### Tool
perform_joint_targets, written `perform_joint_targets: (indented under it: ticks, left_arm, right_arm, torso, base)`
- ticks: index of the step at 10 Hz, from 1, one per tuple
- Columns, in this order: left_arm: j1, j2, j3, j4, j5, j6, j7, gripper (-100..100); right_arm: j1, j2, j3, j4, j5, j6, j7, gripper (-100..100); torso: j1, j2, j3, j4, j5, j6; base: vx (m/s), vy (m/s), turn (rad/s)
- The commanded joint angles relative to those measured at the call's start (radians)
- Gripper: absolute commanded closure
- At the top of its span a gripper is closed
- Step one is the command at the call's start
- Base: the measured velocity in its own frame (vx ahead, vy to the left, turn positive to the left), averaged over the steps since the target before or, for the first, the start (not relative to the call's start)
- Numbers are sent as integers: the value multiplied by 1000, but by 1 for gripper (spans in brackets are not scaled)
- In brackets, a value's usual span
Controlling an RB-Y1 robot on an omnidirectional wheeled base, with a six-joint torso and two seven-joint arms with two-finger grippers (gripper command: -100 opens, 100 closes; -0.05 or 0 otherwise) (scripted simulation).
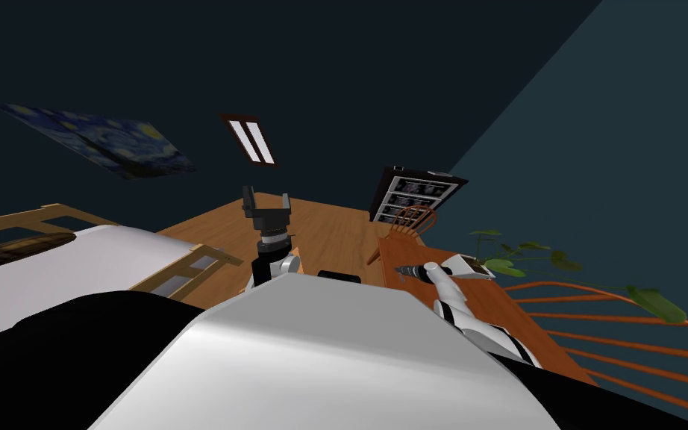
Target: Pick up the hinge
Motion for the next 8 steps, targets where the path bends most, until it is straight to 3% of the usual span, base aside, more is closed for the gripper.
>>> perform_joint_targets:
  ticks: [1,2,4,5,8]
  left_arm:
    - [0,0,0,0,0,0,0,0]
    - [0,0,0,0,0,0,0,0]
    - [0,0,0,0,0,0,0,0]
    - [0,0,0,0,0,0,0,0]
    - [0,0,0,0,0,0,0,0]
  right_arm:
    - [-1,-17,-15,50,-27,33,-8,-100]
    - [-1,-17,-15,50,-27,33,-8,-100]
    - [-7,-40,-33,115,-60,78,-24,-100]
    - [-7,-40,-33,115,-60,78,-24,-100]
    - [-12,-66,-55,189,-98,128,-43,-100]
  torso:
    - [0,0,0,0,0,0]
    - [0,0,0,0,0,0]
    - [0,0,0,0,0,0]
    - [0,0,0,0,0,0]
    - [0,0,0,0,0,0]
  base:
    - [-2,-10,38]
    - [-3,-7,15]
    - [-4,-10,39]
    - [-3,-11,13]
    - [-6,-9,30]
